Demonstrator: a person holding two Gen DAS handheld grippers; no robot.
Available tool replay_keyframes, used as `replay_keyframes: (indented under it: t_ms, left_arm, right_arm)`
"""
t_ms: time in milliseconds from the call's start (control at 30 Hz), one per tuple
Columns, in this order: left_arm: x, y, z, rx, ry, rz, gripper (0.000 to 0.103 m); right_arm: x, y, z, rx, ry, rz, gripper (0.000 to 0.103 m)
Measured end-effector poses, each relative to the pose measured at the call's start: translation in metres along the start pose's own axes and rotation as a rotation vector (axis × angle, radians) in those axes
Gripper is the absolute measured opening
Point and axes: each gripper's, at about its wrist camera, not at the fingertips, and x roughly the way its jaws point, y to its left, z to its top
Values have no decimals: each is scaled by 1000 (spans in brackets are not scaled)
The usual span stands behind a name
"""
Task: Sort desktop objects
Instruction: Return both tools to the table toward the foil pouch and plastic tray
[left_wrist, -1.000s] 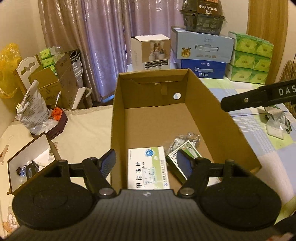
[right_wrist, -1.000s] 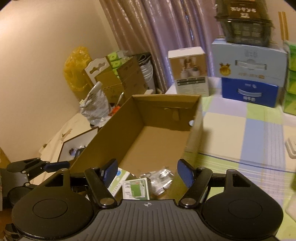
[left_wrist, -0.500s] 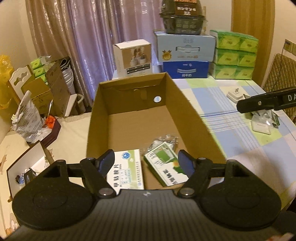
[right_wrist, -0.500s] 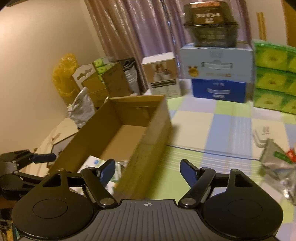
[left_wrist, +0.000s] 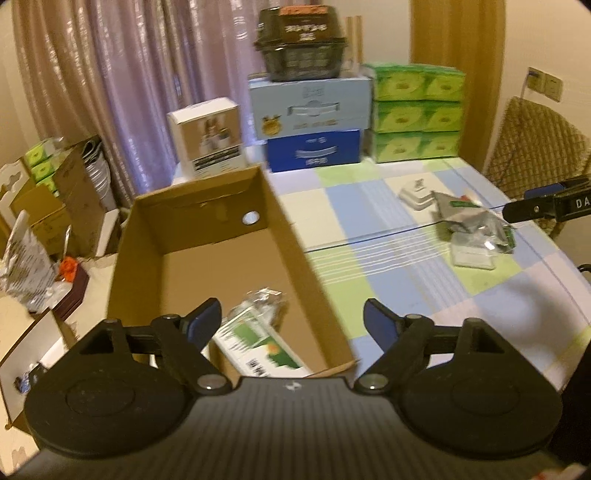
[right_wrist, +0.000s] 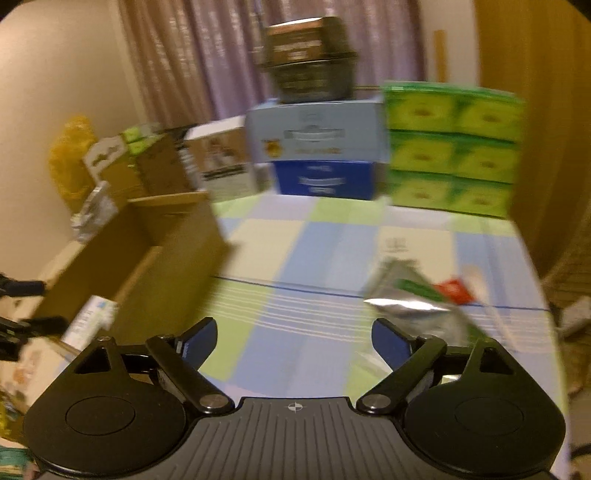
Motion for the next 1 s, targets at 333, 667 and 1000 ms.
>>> replay_keyframes:
  t_ms: [333, 667, 1000]
  left_arm:
    - [16, -66, 21, 61, -14, -101, 92]
    - [44, -136, 37, 151, 0, -164, 101]
    - [91, -189, 39, 171, 62, -231, 102]
  right_arm:
    - [-45, -89, -23, 79, 4, -145, 92]
    - [-64, -138, -56, 143, 26, -190, 95]
    - [-64, -175, -74, 178, 46, -228, 96]
